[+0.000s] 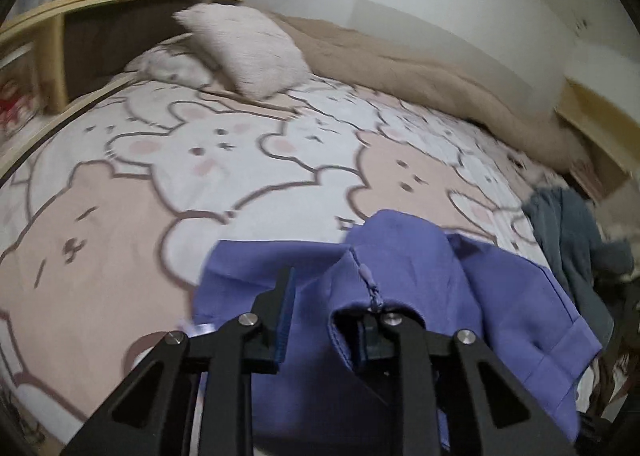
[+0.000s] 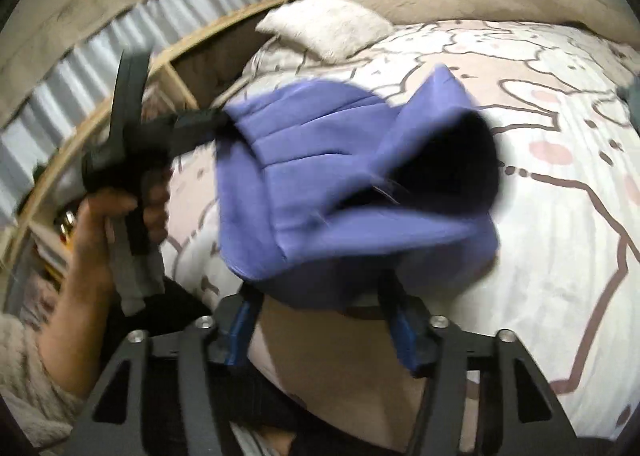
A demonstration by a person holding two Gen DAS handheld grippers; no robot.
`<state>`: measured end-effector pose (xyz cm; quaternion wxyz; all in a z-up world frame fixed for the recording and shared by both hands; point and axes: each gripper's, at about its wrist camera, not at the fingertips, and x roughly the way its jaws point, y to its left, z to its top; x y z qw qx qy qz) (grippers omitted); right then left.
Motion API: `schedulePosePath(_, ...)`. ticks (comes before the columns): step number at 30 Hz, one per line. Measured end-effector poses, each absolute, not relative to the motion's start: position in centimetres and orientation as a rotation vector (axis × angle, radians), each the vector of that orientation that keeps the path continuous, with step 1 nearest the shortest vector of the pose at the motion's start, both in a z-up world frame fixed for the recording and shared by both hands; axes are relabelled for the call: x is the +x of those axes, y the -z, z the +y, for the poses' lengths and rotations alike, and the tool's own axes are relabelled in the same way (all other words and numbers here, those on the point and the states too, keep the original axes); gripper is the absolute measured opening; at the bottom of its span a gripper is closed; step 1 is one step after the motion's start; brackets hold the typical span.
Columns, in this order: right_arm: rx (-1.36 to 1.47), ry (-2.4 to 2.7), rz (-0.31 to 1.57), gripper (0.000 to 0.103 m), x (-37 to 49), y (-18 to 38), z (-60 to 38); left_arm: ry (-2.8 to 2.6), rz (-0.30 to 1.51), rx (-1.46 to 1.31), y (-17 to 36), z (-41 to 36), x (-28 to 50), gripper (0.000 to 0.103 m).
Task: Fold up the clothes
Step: 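Grasp the garment waistband with the left gripper while the right gripper releases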
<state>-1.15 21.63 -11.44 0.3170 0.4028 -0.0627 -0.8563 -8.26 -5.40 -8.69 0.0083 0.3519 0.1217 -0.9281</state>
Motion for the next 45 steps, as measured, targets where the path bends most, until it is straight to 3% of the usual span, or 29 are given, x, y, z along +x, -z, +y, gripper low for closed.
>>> schedulePosePath(6,1.013,2.336,-0.300,0.063,-1.1,9.4,24.4,2.903,0.341,1.023,8.5,-6.6,-6.1,0.025)
schedulePosePath(10,1.036,2.495,-0.292,0.063,-2.6,7.5,26.6,2.908,0.345,1.006,8.6,-7.1,-5.3,0.025)
schedulePosePath(17,0.971,2.550,0.099,0.063,-2.1,6.1,22.6,2.919,0.366,1.009,8.7,-7.3,-5.5,0.025)
schedulePosePath(27,0.901,2.577,0.766,0.063,-3.7,8.9,15.8,2.931,0.303,0.990,8.9,-6.5,-5.4,0.025)
schedulePosePath(29,0.862,2.591,0.825,0.063,-4.4,9.0,15.1,2.931,0.240,0.965,8.9,-5.9,-5.3,0.025)
schedulePosePath(33,0.787,2.628,0.925,0.063,-5.8,9.2,14.1,2.855,0.276,0.857,8.5,-6.7,-5.4,0.028)
schedulePosePath(38,0.828,3.009,0.437,0.063,-10.2,5.2,19.2,2.717,0.310,0.638,5.9,-9.5,-5.3,0.028)
schedulePosePath(40,0.819,3.071,0.273,0.064,-10.8,3.2,21.4,2.724,0.334,0.583,4.4,-10.1,-5.0,0.045)
schedulePosePath(42,0.806,3.125,0.104,0.073,-11.4,1.3,23.6,2.742,0.301,0.506,2.4,-10.1,-4.8,0.047)
schedulePosePath(43,0.792,3.146,0.034,0.076,-11.6,0.2,24.5,2.751,0.277,0.463,1.3,-9.8,-4.6,0.047)
schedulePosePath(45,0.695,3.179,0.072,0.076,-10.7,-2.4,24.8,2.775,0.261,0.376,-1.5,-9.3,-4.4,0.047)
